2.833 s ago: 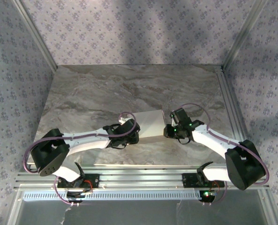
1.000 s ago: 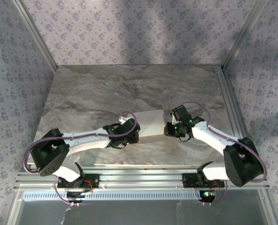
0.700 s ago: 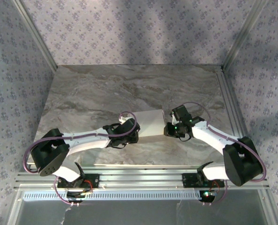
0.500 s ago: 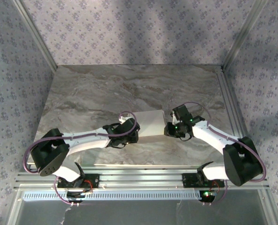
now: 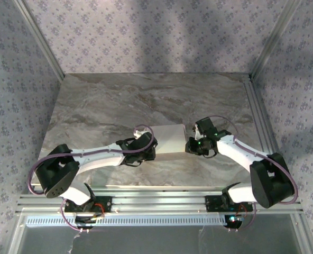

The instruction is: Fold the paper box

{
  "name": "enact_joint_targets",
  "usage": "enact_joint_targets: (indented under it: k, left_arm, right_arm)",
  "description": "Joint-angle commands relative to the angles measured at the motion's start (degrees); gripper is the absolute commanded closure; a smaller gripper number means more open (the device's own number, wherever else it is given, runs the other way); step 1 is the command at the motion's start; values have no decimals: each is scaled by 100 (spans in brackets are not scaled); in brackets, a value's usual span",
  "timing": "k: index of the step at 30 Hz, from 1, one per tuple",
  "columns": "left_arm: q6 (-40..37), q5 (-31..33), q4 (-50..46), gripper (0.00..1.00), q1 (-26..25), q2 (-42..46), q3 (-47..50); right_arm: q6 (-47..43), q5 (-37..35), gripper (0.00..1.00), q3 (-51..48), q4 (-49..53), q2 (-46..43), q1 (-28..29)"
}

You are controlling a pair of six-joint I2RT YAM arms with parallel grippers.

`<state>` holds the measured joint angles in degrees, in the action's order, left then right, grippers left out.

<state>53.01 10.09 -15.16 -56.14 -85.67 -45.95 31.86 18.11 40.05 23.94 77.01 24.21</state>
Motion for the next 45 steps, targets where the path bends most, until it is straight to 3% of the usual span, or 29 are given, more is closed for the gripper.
enact_joint_targets:
  k: [1, 45]
  left_arm:
    - [-81, -42, 153, 68, 15, -54, -163]
    - [-486, 134, 632, 72, 300, -353, 223]
  right_arm:
    - [118, 297, 86, 3, -114, 50, -29]
    - [-91, 603, 92, -266, -1055, 612, -371]
